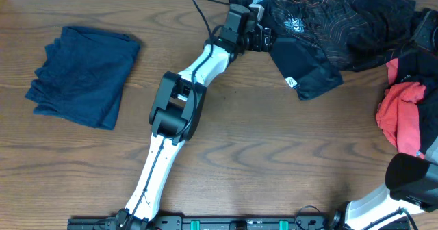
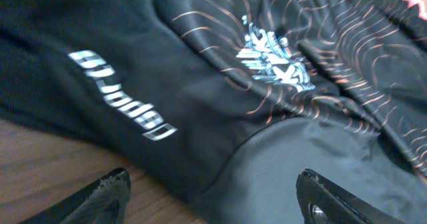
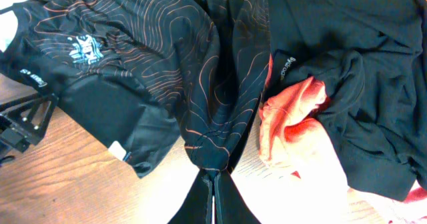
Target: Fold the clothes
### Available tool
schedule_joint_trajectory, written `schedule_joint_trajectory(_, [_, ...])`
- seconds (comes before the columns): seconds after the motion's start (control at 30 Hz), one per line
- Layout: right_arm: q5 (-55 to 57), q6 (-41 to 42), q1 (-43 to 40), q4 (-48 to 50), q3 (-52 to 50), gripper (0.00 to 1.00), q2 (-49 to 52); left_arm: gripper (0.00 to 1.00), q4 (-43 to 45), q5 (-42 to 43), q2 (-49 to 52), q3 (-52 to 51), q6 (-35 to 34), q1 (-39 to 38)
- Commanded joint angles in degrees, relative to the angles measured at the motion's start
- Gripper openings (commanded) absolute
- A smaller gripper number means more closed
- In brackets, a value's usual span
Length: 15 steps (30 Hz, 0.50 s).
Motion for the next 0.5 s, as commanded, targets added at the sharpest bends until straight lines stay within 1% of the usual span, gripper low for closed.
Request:
schedule_joint_trajectory(0.0, [0.09, -0.87, 0.22, -0.22, 0.26, 0.01, -0.81, 0.8, -0.33, -0.61, 3.41, 0.17, -4.04, -1.79])
schedule_joint_trajectory(0.2, [-0.17, -0.87, 0.22, -0.39, 0.26, 0.01, -0.81, 0.8, 1.44, -0.72, 3.89, 0.17, -4.09, -4.24])
schedule_joint_trajectory(0.27, [-0.2, -0.87, 0.24, -0.59, 0.26, 0.01, -0.81, 0.8, 1.64, -3.78, 3.89, 0.17, -5.57, -5.09])
schedule_joint_trajectory(0.33, [-0.2, -0.9, 0.24, -0.87, 0.26, 0.01, -0.81, 0.78, 1.44, -7.04, 3.89, 0.15, -6.45, -5.73])
schedule_joint_trajectory(0.47, [-0.22, -0.9, 0.24, -1.31, 0.26, 0.01, -0.83, 0.76, 1.49, -10.01, 3.89, 0.15, -7.89, -6.19])
